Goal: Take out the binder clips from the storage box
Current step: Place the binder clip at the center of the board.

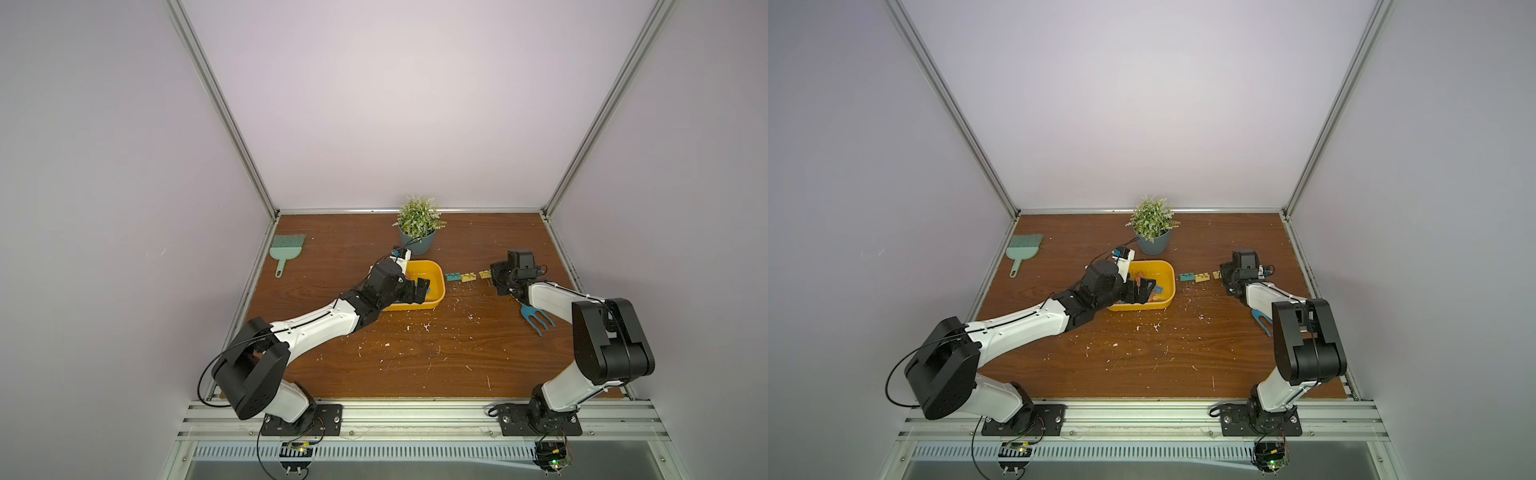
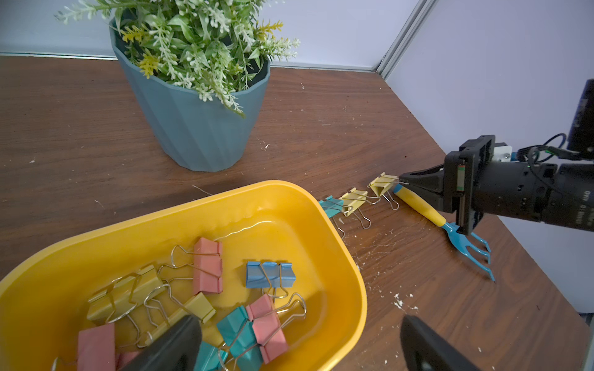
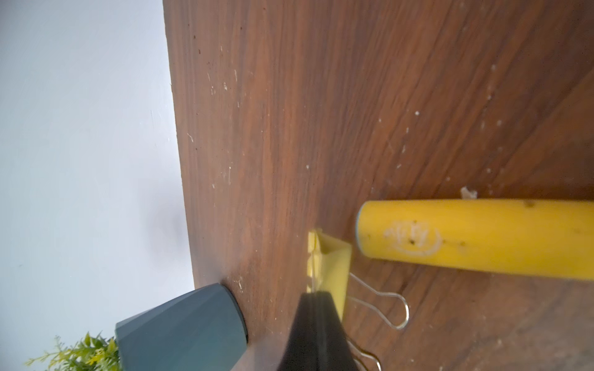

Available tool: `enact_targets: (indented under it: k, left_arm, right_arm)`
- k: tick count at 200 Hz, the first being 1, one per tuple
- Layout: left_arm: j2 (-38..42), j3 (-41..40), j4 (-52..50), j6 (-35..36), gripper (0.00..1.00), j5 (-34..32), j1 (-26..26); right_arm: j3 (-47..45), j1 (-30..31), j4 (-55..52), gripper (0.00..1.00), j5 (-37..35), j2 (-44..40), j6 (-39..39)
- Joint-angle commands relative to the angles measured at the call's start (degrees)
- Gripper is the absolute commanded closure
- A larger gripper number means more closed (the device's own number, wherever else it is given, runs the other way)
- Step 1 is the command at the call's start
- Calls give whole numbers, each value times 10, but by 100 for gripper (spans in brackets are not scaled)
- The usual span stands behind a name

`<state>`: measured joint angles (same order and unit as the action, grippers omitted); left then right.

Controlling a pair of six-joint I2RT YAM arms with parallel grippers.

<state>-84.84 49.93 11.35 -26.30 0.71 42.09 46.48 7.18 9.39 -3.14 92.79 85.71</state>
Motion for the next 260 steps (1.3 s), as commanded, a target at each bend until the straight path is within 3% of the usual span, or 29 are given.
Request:
enact_targets:
  k: [1,87,130,161,183,207,229,260]
  left_arm:
    - [6,5,-6,4,0,-7,2]
    - [4,5,-8,2,0,-1,3]
    - [4,6,-8,1,0,1,2]
    - [1,8,-5,3,0,-5,2]
    - [-3,15,-18,1,0,-19,-2]
    - [-12,21,-38,-22,2,-2,-37]
    - [-33,27,-37,-38,8,66,-84]
    - [-106,100,-92,-25,22,148,-131]
  right_arm:
    - [24,10,-3,100,-41,2,37]
    - [41,35,-28,99,-70,20,40]
    - [40,42,-38,76,-39,9,-2]
    - [-23,48,-67,74,-58,-60,-4]
    - [-62,48,-86,73,-73,-124,-61]
    - [-82,48,-68,73,-53,-184,-177]
    - [-77,49,-37,72,12,-213,-290]
    - [-58,49,31,69,186,-208,-401]
